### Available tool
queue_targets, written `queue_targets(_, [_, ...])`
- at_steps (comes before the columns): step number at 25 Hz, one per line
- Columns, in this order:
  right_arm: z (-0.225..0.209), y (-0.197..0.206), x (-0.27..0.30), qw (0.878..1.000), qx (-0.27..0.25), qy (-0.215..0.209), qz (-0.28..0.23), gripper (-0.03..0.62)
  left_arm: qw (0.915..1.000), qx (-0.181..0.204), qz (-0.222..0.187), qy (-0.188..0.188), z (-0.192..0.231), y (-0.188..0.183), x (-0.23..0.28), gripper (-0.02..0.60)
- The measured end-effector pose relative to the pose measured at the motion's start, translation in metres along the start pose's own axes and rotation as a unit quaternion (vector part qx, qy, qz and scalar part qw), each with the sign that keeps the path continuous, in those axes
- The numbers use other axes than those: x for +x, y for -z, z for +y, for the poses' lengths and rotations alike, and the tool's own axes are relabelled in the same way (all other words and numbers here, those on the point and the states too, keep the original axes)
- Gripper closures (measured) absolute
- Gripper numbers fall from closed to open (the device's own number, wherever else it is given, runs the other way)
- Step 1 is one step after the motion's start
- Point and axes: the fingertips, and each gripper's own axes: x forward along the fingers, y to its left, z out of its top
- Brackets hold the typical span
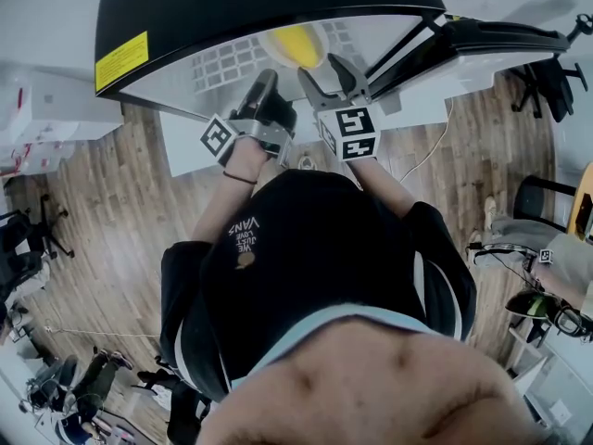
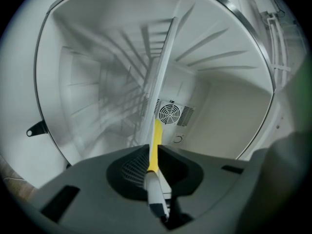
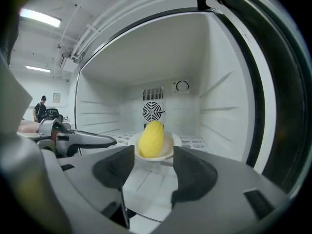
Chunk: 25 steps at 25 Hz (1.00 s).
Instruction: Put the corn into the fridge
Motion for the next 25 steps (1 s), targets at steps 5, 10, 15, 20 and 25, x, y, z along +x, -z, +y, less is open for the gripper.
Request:
queue_targets(5, [0.000,0.000,0.005,1.000,0.000,-0.005,-0.001,0.341,1.0000,-0.002,-0.006,-0.002,0.001,-0.001,-0.003,0.543])
queue_targets(10, [-0.004,-0.001,0.011,1.000,-0.001,-0.006,-0.003,0.341,0.9999,0.002,-0.011,-0.004,0.002,-0.004,-0.004,0.543])
queue_targets(15, [-0.005,0.000,0.016,1.000,-0.001,-0.007,-0.004,0.341,0.9998,0.008,-0.015,-0.005,0.003,-0.006,-0.007,0.543])
queue_targets(20, [-0.006,-0.001,0.016,1.000,0.005,-0.008,-0.002,0.341,0.9993,0.038,-0.007,-0.002,-0.003,-0.006,-0.006,0.543])
queue_targets(25, [-0.007,0.003,0.016,1.000,0.017,-0.012,0.006,0.341,0.9971,0.075,0.003,-0.001,-0.007,-0.006,-0.005,0.543])
